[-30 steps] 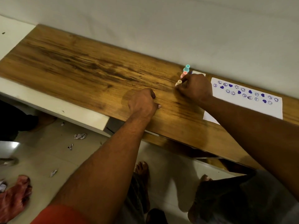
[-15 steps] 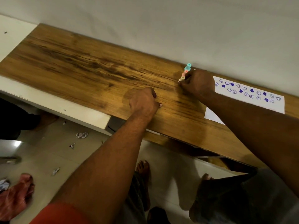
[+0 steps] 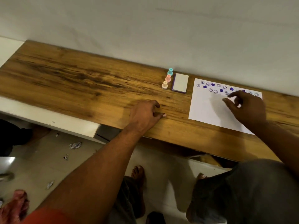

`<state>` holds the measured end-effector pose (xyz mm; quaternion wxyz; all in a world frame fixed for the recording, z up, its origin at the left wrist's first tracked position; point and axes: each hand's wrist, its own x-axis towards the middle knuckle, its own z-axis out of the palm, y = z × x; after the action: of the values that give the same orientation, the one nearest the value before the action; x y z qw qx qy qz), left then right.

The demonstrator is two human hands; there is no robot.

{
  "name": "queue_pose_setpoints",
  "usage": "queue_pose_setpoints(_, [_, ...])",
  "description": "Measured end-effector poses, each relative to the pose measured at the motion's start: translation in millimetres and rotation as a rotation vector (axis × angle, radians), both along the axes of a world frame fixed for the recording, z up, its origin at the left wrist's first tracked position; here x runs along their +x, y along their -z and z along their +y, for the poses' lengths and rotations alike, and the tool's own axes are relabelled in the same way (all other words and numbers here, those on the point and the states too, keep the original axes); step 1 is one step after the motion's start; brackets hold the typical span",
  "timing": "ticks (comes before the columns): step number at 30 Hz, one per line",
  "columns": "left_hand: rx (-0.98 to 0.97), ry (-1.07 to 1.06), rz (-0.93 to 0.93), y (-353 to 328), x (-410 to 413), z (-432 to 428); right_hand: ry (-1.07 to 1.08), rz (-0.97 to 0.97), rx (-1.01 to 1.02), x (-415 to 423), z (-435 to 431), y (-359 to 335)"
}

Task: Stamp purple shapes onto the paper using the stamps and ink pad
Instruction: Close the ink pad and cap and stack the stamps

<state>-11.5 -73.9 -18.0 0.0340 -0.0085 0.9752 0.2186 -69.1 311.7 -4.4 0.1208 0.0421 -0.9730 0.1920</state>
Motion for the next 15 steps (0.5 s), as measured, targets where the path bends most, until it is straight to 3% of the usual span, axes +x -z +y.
queue_pose_setpoints(4, [0.061, -0.092, 0.068, 0.9, -10.8, 13.6, 0.164, -0.010, 0.061, 23.0, 94.6, 30.6])
queue_pose_setpoints(8, [0.102, -0.211, -0.043, -1.2, -39.1, 20.0, 0.395, 0.028, 0.008, 42.8, 145.1, 70.4])
queue_pose_setpoints(15, [0.023, -0.190, -0.104, 9.7, -52.1, 48.4, 0.367, 0.006, 0.006, 38.0, 145.3, 71.9])
